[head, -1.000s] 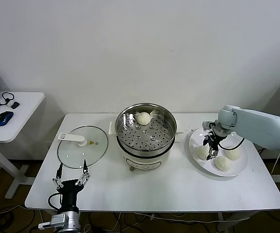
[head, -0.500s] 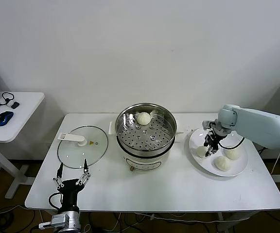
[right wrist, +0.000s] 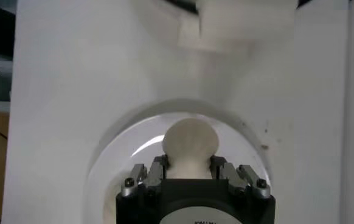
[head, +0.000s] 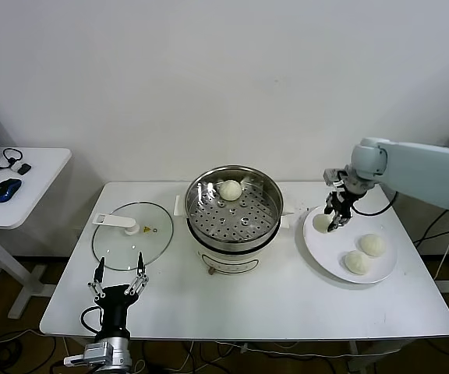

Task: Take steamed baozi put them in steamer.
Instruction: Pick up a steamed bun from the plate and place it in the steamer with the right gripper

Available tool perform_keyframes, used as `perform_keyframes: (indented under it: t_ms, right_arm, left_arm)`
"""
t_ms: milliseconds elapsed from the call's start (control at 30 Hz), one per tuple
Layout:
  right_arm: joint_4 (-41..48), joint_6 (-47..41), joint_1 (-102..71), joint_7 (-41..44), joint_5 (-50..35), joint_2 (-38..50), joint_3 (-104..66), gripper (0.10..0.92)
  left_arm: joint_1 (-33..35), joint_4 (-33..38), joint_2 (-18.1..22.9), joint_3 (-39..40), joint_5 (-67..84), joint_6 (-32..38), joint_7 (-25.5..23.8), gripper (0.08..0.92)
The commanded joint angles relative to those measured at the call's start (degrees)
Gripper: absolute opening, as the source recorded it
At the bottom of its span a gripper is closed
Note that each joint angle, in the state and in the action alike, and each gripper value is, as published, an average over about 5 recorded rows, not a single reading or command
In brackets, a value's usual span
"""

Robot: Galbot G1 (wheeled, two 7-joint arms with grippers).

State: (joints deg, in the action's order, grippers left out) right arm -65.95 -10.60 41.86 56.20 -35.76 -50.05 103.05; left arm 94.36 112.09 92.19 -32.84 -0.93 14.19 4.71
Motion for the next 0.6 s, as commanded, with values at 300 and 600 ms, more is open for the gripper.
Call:
perform_keyframes:
  t_ms: [300,600]
  right_arm:
    - [-17.5,-3.7,27.7,-0.7,-20.6,-10.4,8.2,0.492]
    - [-8.6,-6.3,18.3,-3.6,-22.8,-22.1,0.7,0.492]
  left_arm:
    - [0.6,2.0,1.6,1.5,-0.1,-0.2,-0.7,0.823]
    - [1.3,2.9,1.3,1.8,0.1,0.2,-0.9,0.823]
